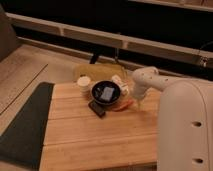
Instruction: Drag the pepper across the table
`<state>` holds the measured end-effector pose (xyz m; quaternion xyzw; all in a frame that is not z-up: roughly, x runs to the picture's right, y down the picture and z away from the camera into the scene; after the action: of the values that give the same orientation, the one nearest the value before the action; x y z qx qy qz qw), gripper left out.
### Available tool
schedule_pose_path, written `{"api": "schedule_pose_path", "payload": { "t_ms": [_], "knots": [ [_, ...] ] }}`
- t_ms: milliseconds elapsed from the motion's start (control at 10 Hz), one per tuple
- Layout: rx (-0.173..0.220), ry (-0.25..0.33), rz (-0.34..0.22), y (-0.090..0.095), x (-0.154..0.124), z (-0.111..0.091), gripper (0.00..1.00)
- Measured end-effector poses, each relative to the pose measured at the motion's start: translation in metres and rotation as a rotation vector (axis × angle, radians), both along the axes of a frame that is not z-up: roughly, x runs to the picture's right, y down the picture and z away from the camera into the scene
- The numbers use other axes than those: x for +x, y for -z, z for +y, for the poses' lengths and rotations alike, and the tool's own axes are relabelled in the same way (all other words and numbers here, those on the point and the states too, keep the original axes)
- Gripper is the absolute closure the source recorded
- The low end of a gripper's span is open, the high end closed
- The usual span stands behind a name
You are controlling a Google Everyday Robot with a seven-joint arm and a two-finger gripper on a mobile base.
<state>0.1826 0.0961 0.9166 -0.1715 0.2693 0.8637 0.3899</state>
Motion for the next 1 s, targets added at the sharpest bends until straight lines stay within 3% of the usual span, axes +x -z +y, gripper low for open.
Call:
{"api": "schedule_pose_path", "payload": {
  "t_ms": [300,500,1000],
  "knots": [
    [-0.038,0.001,0.008,-0.011,0.002,0.011,0.35],
    [-0.051,0.002,0.009,-0.018,0.002,0.016,0.42],
    [-0.022,0.026,0.009,-0.025,0.009,0.011,0.92]
  ]
}}
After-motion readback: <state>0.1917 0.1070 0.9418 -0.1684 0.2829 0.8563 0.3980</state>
